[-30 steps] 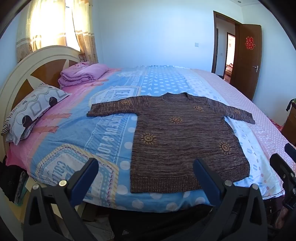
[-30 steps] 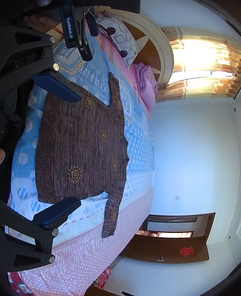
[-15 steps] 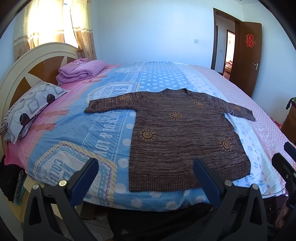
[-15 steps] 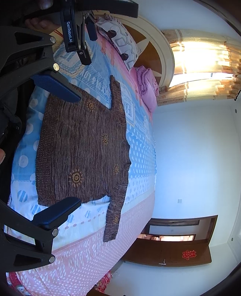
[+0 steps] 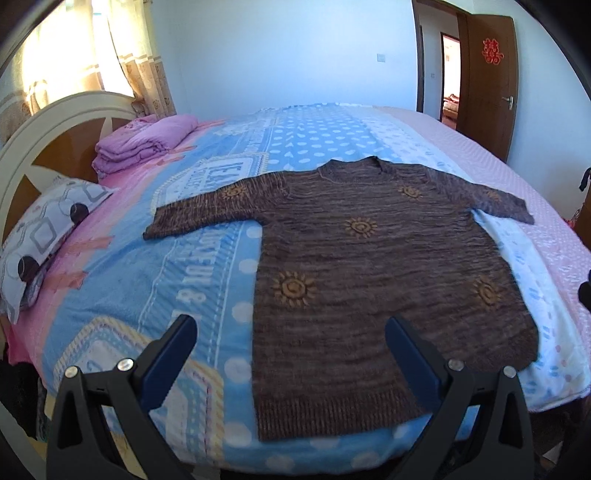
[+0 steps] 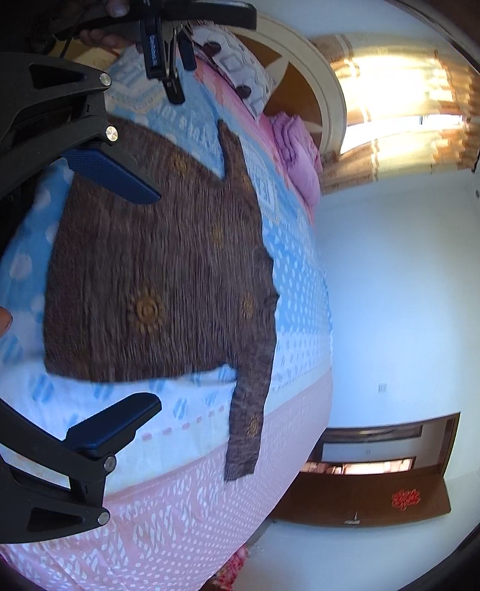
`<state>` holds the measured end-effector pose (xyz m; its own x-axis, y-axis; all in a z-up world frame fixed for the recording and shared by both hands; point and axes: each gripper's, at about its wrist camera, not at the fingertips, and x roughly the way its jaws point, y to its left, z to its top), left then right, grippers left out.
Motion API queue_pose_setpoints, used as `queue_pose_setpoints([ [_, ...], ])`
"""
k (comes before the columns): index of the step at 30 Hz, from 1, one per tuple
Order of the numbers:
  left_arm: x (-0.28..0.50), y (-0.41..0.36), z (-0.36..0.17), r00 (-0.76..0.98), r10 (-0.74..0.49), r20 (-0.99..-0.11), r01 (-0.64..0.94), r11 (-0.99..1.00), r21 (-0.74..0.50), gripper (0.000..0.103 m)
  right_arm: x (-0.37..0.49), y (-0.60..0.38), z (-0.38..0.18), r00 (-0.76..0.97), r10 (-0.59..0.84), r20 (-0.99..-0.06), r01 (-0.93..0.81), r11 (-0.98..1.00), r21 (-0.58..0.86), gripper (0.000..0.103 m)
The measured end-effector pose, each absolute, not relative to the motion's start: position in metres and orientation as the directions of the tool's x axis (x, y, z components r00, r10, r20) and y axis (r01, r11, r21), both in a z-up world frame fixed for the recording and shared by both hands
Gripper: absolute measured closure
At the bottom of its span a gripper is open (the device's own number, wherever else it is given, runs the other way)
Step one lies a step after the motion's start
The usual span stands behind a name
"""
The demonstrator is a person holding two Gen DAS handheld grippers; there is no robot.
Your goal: Fold small clothes
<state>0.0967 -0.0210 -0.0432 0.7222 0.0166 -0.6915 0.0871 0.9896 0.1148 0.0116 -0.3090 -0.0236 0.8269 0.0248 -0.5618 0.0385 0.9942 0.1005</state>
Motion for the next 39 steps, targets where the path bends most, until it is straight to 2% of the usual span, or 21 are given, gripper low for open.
queue_pose_setpoints([
  [4, 0.139, -0.026, -0.058, 0.717, 0.081, -0.692, 0.06, 0.982, 0.178, 0.0, 0.045, -0.354, -0.042, 0.794, -0.013, -0.608, 0.122, 0.983, 0.138, 0.001],
  [9, 0.187, -0.034, -0.077, 0.685, 0.111, -0.72, 0.045, 0.98, 0.194, 0.0, 0.083, -0.406, -0.055, 0.755, -0.063, -0.653, 0.213, 0.965, 0.153, 0.001],
  [13, 0.222, -0.044, -0.086, 0.691, 0.144, -0.709, 0.019, 0.976, 0.217, 0.0, 0.113, -0.456, -0.06, 0.723, -0.102, -0.683, 0.299, 0.938, 0.176, 0.003],
  [19, 0.27, -0.06, -0.1, 0.686, 0.181, -0.705, -0.007, 0.97, 0.242, 0.0, 0.152, -0.513, -0.064, 0.692, -0.19, -0.696, 0.384, 0.914, 0.133, 0.007],
  [28, 0.321, -0.07, -0.121, 0.648, 0.205, -0.734, -0.056, 0.973, 0.223, 0.0, 0.209, -0.584, -0.079, 0.647, -0.198, -0.737, 0.448, 0.88, 0.157, 0.033],
  [30, 0.327, -0.074, -0.124, 0.644, 0.215, -0.734, -0.062, 0.971, 0.23, 0.0, 0.219, -0.597, -0.083, 0.638, -0.194, -0.745, 0.462, 0.871, 0.168, 0.048],
  [32, 0.332, -0.075, -0.126, 0.64, 0.218, -0.737, -0.065, 0.971, 0.23, 0.0, 0.229, -0.609, -0.086, 0.629, -0.193, -0.753, 0.475, 0.862, 0.176, 0.054],
  [39, 0.346, -0.075, -0.136, 0.615, 0.225, -0.756, -0.081, 0.971, 0.224, 0.0, 0.258, -0.621, -0.099, 0.62, -0.117, -0.776, 0.434, 0.875, 0.214, 0.055],
])
